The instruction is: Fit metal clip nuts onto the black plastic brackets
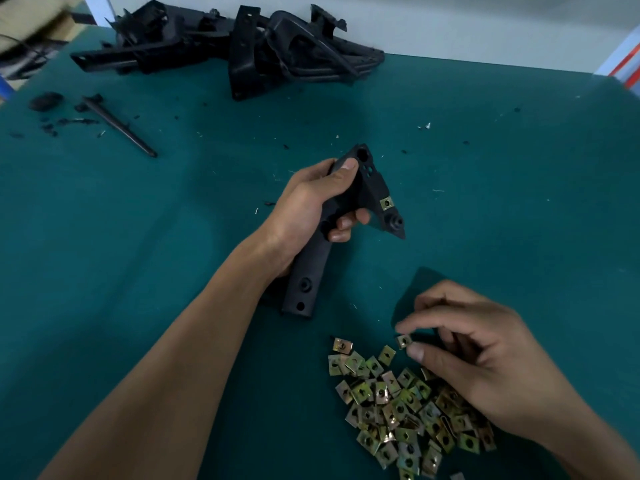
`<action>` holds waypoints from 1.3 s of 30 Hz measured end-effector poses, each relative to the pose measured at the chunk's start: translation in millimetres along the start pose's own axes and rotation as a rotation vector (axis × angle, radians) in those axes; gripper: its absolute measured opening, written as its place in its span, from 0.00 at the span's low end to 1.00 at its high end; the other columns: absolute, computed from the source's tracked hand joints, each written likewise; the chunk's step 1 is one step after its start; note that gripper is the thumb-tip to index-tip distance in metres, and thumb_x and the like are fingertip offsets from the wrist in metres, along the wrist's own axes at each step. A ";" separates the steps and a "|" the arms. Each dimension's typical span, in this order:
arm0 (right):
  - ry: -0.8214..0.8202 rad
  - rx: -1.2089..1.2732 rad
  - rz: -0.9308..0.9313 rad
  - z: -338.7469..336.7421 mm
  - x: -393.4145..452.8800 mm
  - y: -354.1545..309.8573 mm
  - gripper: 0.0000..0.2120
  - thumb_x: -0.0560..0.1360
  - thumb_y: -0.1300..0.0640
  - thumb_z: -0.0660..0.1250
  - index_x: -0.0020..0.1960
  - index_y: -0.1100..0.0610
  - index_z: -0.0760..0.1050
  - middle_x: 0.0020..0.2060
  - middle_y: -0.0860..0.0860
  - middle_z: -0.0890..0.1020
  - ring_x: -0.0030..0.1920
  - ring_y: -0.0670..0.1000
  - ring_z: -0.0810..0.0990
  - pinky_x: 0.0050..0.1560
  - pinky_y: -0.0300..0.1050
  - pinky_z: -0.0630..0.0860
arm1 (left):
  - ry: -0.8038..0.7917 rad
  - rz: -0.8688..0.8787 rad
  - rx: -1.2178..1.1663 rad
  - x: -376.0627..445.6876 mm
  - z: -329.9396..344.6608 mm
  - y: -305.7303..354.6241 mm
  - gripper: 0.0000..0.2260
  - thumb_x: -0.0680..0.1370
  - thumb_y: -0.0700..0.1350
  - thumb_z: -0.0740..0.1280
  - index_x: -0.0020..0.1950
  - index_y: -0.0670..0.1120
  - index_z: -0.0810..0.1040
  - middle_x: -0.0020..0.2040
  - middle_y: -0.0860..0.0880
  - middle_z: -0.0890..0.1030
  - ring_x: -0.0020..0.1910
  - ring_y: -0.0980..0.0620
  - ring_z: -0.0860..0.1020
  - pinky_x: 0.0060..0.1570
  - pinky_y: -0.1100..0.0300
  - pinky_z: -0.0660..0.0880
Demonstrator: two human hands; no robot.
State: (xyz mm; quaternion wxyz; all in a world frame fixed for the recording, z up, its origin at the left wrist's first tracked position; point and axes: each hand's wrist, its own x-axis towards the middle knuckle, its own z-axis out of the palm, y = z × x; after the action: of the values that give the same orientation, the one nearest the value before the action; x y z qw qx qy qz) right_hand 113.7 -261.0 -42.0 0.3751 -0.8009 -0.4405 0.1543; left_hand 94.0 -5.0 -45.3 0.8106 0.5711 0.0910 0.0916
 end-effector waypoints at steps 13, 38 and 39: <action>0.185 0.502 0.073 -3.8 24.8 16.5 0.05 0.78 0.58 0.65 0.47 0.52 0.79 0.41 0.56 0.85 0.36 0.53 0.80 0.34 0.40 0.75 | -0.022 0.013 -0.012 0.1 -2.8 -2.2 0.10 0.85 0.47 0.59 0.55 0.40 0.71 0.37 0.39 0.77 0.30 0.49 0.66 0.27 0.59 0.62; 0.369 1.197 0.127 14.8 131.6 7.2 0.10 0.71 0.63 0.71 0.51 0.65 0.82 0.42 0.64 0.83 0.34 0.61 0.81 0.38 0.57 0.83 | -0.122 0.004 0.123 2.6 -0.5 -0.3 0.12 0.82 0.46 0.62 0.58 0.38 0.72 0.35 0.43 0.77 0.28 0.53 0.67 0.25 0.63 0.64; 0.367 1.186 0.136 14.7 131.5 7.8 0.13 0.70 0.63 0.71 0.54 0.65 0.81 0.41 0.63 0.83 0.34 0.61 0.81 0.41 0.59 0.82 | -0.125 0.006 0.133 3.0 -0.9 -0.8 0.12 0.82 0.46 0.62 0.57 0.38 0.72 0.35 0.43 0.77 0.28 0.53 0.67 0.25 0.63 0.65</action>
State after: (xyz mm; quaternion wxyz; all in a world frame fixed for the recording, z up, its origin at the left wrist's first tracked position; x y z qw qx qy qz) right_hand 184.1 -148.7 -46.6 0.8148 -0.4962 -0.1564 0.2558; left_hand 96.7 -3.7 -46.5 0.7748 0.6285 0.0446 0.0521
